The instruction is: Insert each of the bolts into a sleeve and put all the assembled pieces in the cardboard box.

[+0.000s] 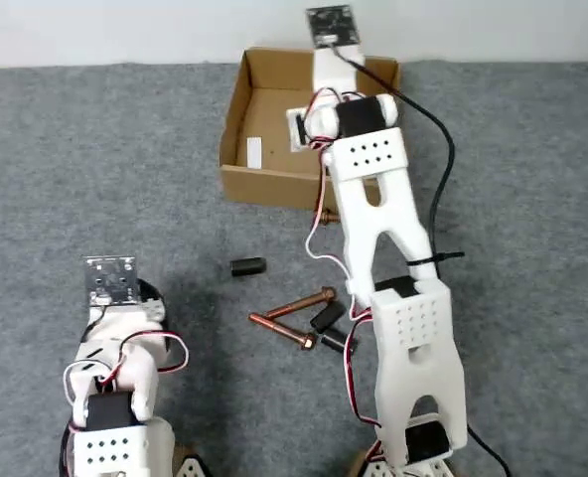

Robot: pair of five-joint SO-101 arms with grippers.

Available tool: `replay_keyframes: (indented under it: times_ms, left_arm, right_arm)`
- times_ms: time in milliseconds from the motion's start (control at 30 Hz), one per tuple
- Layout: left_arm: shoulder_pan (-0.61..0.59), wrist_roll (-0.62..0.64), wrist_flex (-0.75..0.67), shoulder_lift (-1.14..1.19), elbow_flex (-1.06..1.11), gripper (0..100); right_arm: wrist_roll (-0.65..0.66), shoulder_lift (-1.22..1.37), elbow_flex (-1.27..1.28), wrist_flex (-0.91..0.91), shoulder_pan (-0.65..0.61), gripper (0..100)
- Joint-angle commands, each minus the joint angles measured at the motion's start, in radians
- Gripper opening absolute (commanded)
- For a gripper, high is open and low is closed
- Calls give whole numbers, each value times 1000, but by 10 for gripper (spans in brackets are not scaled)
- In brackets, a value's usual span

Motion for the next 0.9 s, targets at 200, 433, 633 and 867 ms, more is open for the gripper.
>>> replay_keyframes:
  times_ms: [200, 433, 633, 867]
  left_arm:
    - [-15, -5, -29, 0, -2, 5]
    - [-15, -6, -29, 0, -2, 5]
    - [-15, -6, -29, 0, -2, 5]
    - [-15, -6, -29, -2, -2, 5]
  right_arm:
    - [385, -24, -84, 295, -101, 8]
    - [456, -50, 38, 297, -196, 38]
    - [457, -186, 347, 294, -268, 267]
    - [460, -134, 402, 249, -328, 236]
